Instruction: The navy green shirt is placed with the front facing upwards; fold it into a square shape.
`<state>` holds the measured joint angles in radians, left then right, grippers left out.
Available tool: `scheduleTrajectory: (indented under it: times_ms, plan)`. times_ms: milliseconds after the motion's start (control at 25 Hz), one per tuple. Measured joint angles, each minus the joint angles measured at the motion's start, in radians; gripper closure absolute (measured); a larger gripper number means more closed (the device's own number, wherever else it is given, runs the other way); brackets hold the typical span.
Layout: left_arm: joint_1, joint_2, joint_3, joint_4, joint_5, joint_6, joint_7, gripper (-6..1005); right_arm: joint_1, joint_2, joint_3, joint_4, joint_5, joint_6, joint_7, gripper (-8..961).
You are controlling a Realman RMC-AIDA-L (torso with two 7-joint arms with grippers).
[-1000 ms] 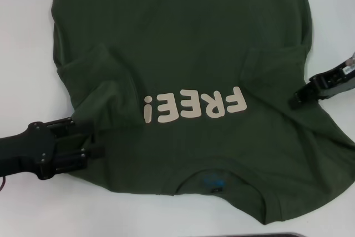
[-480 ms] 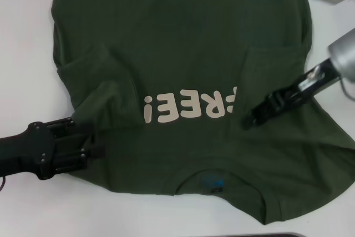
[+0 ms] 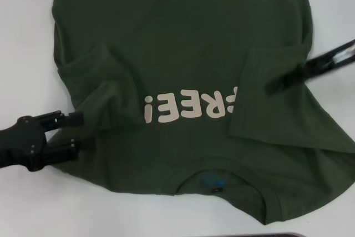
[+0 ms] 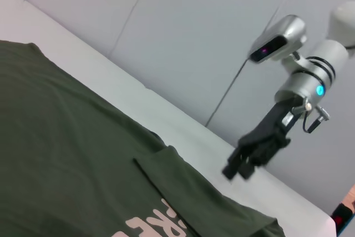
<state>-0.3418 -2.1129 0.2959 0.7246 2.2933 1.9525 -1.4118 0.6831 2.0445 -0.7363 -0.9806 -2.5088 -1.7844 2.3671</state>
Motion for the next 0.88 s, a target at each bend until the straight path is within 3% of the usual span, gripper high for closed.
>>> scheduleTrajectory:
  times_ms: [200,320,440,520,640,880]
  plan:
    - [-0.009,0.02,-0.018,-0.003,-0.001,0.029,-0.064,282,-0.125,-0.003,0.212,-0.019,0.307,0.043,-0.349,471]
    - [-0.015,0.028,-0.027,-0.003,-0.011,0.057,-0.085,282,-0.171,-0.018,0.235,0.116,0.452,0.13,-0.525,471]
    - [-0.017,0.031,-0.027,-0.002,-0.015,0.072,-0.098,282,-0.162,-0.051,0.228,0.243,0.469,0.141,-0.593,470]
    - [-0.018,0.031,-0.027,-0.002,-0.015,0.074,-0.099,282,-0.157,-0.054,0.225,0.27,0.472,0.109,-0.633,387]
    - [-0.021,0.027,-0.026,-0.003,-0.021,0.07,-0.093,282,-0.166,-0.028,0.175,0.215,0.464,0.033,-0.703,263]
    - [-0.021,0.015,-0.025,-0.004,-0.052,0.067,-0.016,282,-0.181,0.027,0.097,0.127,0.459,-0.034,-0.779,149]
